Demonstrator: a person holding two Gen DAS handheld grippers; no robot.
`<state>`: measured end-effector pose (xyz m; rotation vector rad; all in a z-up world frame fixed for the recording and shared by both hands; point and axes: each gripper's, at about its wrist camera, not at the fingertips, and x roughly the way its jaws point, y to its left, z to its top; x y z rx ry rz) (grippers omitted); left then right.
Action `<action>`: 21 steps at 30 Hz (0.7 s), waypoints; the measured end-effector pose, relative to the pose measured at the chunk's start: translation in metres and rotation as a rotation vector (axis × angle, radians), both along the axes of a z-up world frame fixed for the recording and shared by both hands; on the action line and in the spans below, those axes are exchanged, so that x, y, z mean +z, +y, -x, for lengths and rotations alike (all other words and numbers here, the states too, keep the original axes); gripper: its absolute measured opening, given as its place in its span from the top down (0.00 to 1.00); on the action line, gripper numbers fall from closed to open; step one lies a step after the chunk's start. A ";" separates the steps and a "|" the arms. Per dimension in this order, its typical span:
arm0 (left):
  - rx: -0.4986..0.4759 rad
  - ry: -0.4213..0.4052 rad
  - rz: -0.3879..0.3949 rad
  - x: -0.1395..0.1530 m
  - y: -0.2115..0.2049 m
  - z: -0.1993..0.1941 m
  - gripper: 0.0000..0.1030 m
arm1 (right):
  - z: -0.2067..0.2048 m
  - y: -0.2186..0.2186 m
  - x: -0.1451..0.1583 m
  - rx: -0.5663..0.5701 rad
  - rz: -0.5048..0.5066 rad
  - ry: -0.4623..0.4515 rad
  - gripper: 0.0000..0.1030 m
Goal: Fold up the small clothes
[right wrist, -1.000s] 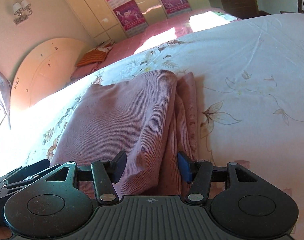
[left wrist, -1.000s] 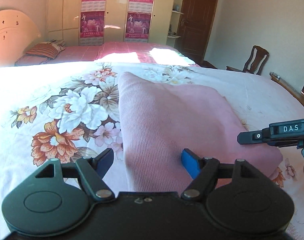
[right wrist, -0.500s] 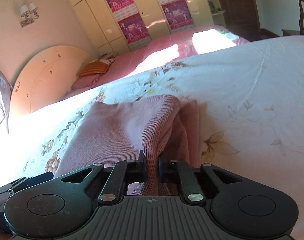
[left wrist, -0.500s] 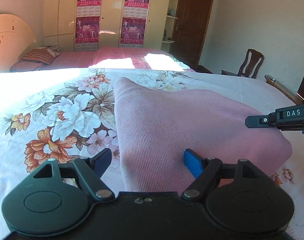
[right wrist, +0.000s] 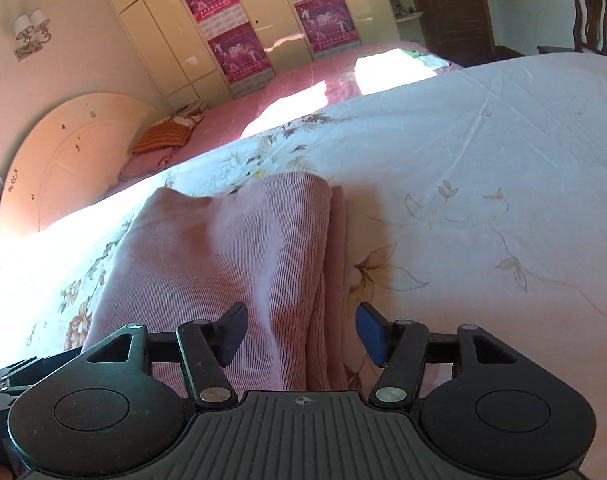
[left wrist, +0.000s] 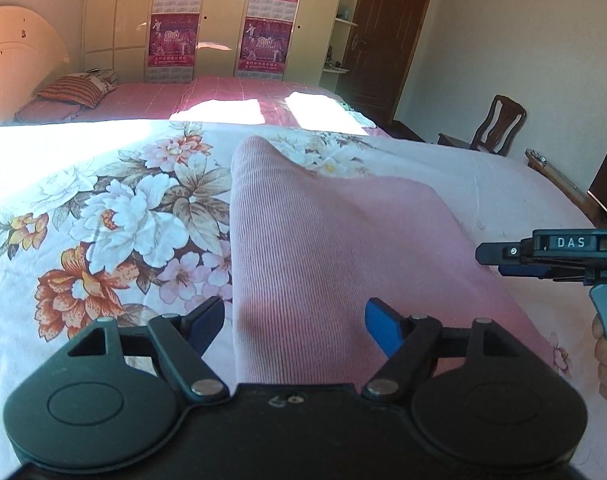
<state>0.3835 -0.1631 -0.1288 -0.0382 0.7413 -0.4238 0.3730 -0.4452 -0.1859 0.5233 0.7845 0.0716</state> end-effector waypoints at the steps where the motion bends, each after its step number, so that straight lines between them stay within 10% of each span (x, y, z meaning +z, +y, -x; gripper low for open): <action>1: 0.008 -0.008 0.010 0.005 0.001 -0.004 0.26 | -0.006 -0.001 0.001 -0.006 0.001 -0.004 0.43; 6: 0.057 -0.009 0.009 0.009 -0.005 -0.044 0.26 | -0.052 -0.005 -0.005 -0.039 -0.022 0.004 0.44; 9: 0.072 0.023 0.008 -0.001 -0.011 -0.068 0.28 | -0.073 -0.005 -0.014 -0.039 -0.058 0.034 0.74; 13: 0.083 0.048 0.013 -0.014 -0.016 -0.090 0.27 | -0.084 -0.005 -0.024 -0.025 -0.056 0.050 0.82; 21: 0.112 0.072 0.028 -0.033 -0.015 -0.094 0.20 | -0.072 0.007 -0.028 -0.063 0.169 0.021 0.92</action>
